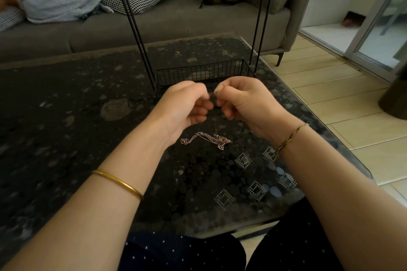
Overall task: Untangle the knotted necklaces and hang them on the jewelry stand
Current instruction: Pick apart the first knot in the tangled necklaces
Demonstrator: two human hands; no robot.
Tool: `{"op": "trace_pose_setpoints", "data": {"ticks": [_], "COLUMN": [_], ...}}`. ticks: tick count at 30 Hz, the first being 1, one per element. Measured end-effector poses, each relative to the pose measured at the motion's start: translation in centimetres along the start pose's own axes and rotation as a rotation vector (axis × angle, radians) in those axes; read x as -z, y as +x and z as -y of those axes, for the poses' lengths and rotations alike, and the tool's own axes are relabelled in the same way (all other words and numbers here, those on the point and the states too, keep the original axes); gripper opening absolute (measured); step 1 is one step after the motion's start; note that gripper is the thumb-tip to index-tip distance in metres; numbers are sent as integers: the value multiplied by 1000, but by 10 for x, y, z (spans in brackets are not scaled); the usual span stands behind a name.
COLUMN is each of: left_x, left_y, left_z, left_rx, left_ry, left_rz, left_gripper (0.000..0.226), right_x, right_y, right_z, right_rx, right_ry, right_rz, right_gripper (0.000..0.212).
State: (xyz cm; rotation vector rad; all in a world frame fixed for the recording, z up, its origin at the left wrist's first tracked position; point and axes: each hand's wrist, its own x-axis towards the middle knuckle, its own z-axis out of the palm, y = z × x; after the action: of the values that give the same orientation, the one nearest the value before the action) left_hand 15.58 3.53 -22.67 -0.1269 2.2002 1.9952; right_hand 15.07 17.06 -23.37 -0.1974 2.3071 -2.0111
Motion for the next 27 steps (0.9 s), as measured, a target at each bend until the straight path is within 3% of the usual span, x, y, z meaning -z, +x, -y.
{"op": "trace_pose_setpoints", "data": {"ticks": [8,18,27], "left_x": [-1,-9,-6], "left_y": [3,4,4], "left_z": [1,1,5], "left_rx": [-12,21,-114], "left_ry": [-71,-70,207], "left_rz": [-50,-1,-79], "left_gripper": [22,22,16], "right_x": [-3,-6,-4], "right_y": [-2,5,5], "right_z": [2,0,-1], "right_rx": [-21,-114,-46], "right_ry": [-83,366,198], "right_rz": [66,-21,-125], "right_gripper": [14,20,21]}}
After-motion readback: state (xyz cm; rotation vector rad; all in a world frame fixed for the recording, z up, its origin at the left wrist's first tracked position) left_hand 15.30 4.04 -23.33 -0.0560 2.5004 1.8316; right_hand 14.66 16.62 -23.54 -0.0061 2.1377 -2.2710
